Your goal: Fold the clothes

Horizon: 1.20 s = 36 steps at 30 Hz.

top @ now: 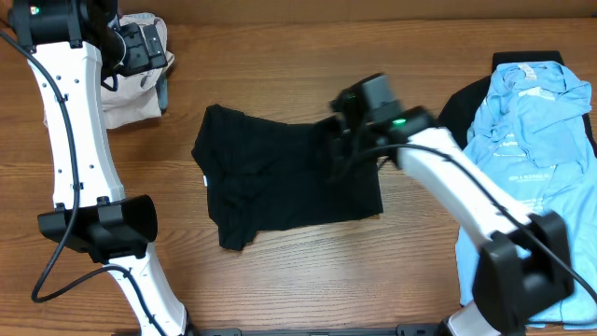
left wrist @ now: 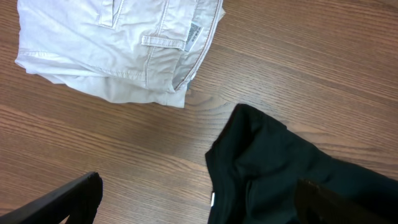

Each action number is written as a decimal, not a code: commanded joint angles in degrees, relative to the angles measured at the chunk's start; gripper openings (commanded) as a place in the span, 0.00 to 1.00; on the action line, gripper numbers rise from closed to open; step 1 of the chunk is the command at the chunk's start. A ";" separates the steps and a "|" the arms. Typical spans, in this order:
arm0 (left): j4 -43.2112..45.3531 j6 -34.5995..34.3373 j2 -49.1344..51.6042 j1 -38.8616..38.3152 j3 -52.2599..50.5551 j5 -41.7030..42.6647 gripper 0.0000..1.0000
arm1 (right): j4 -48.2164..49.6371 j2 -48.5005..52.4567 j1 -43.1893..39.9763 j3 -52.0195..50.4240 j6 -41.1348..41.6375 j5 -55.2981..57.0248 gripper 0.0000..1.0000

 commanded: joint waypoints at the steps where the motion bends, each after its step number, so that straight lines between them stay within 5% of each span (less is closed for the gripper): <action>1: 0.22 0.09 -0.63 0.24 0.52 0.28 1.00 | 3.52 2.93 3.80 0.87 4.39 0.24 0.04; 3: 0.22 0.07 -0.61 0.22 0.52 0.28 1.00 | 6.12 4.09 5.92 0.87 5.20 0.39 0.04; 4: 0.22 0.09 -0.59 0.22 0.52 0.28 1.00 | 6.91 4.31 6.69 0.87 5.51 0.57 0.12; 7: -0.09 0.09 -0.59 0.22 0.52 0.28 1.00 | 7.50 4.42 8.11 1.03 5.68 2.40 0.74; 10: -1.33 0.39 -0.55 0.20 0.44 0.98 1.00 | 4.44 4.33 7.21 3.32 5.68 2.36 1.00; 23: -6.45 14.25 -0.92 -1.01 -11.47 20.35 0.96 | -18.18 0.96 -9.88 17.22 4.04 2.36 1.00; 28: -6.40 17.18 -1.36 -3.72 -23.58 19.67 0.95 | -22.03 0.90 -15.96 16.81 0.52 2.38 1.00; 36: 10.25 15.10 -1.36 -7.41 -43.41 19.76 0.94 | -22.43 0.92 -18.18 16.72 -3.58 2.43 1.00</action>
